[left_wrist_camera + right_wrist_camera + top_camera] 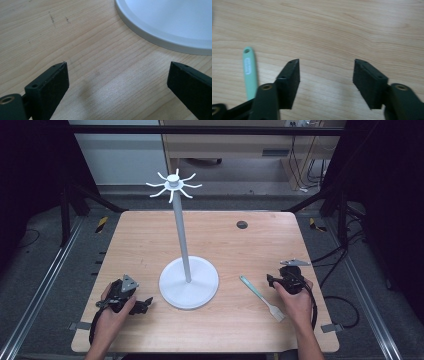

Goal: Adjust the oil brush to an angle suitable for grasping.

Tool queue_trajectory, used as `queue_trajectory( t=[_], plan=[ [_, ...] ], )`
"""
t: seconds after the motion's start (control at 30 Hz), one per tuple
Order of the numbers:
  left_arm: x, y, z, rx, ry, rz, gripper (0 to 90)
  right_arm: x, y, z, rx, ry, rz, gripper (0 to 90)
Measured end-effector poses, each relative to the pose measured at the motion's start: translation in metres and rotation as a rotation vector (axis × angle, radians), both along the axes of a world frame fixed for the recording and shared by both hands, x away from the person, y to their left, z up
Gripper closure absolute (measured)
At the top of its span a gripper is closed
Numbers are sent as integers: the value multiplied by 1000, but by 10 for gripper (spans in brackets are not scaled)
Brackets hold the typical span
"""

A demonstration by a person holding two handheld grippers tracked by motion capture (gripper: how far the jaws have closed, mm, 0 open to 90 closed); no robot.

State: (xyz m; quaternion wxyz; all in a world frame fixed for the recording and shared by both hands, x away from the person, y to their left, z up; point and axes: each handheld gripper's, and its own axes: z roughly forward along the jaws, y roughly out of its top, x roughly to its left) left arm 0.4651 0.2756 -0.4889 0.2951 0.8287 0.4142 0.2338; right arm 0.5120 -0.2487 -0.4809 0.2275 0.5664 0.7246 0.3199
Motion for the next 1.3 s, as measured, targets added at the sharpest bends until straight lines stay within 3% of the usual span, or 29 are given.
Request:
queue_trajectory(
  t=[0.43,0.6,0.73,1.1,1.3],
  plan=[
    [0,0,1,0,-2,-1,35,-8,37,1,-76,14,166,776],
    [0,1,1,0,-2,-1,36,-9,47,-2,-75,39,224,865],
    [0,1,1,1,-1,-1,36,-9,52,-4,-82,59,260,892],
    [-1,0,1,2,-2,-1,36,-8,58,-8,-93,91,294,900],
    [-1,0,0,7,5,-6,36,-17,66,-6,-51,121,389,900]
  ],
)
